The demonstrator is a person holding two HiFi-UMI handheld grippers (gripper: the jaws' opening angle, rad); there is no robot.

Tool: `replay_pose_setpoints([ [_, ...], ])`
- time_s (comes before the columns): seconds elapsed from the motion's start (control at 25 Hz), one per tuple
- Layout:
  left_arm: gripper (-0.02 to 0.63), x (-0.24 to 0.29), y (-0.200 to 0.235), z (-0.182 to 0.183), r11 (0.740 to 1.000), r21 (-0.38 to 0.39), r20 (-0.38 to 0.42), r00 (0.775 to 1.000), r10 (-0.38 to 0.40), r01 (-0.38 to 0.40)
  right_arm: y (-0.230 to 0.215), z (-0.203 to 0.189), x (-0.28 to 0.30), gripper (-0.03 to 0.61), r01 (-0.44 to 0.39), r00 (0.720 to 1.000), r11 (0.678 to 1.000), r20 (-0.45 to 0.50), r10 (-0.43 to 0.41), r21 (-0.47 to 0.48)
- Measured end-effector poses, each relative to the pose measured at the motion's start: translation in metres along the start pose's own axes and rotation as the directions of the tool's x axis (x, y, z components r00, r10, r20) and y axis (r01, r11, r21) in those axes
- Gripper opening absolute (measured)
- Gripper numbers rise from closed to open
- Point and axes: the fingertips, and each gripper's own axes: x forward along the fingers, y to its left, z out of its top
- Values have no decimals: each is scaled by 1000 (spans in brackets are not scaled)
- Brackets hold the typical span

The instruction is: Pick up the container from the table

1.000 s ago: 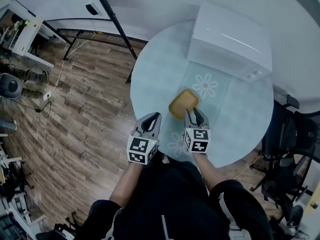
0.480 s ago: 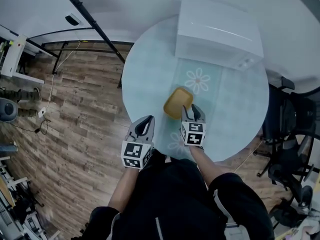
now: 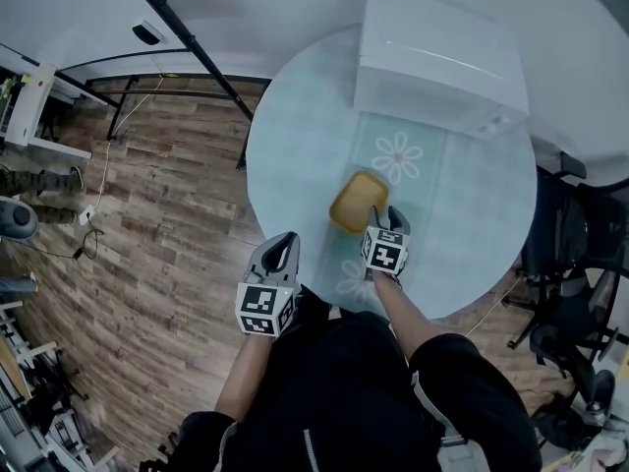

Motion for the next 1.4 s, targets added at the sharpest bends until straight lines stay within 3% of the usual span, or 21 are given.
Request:
replay_pose_setpoints([
  [0.24, 26, -7, 10, -6, 999, -16, -6, 999, 31, -31, -4, -18, 15, 158, 16, 997, 998, -82, -11, 65],
  [0.56, 26, -14, 18, -11, 998, -32, -12, 998, 58, -59, 2, -33, 28, 155, 16, 989, 999, -150, -8, 52],
  [0.96, 26, -22, 24, -17, 995, -46, -15, 996, 83, -84, 4, -45, 32, 61, 28, 976, 998, -217, -18, 47],
  [1.4, 26, -23, 26, -20, 995, -54, -12, 996, 88, -89, 7, -45, 28, 28, -25, 972, 1000, -232, 26, 5],
])
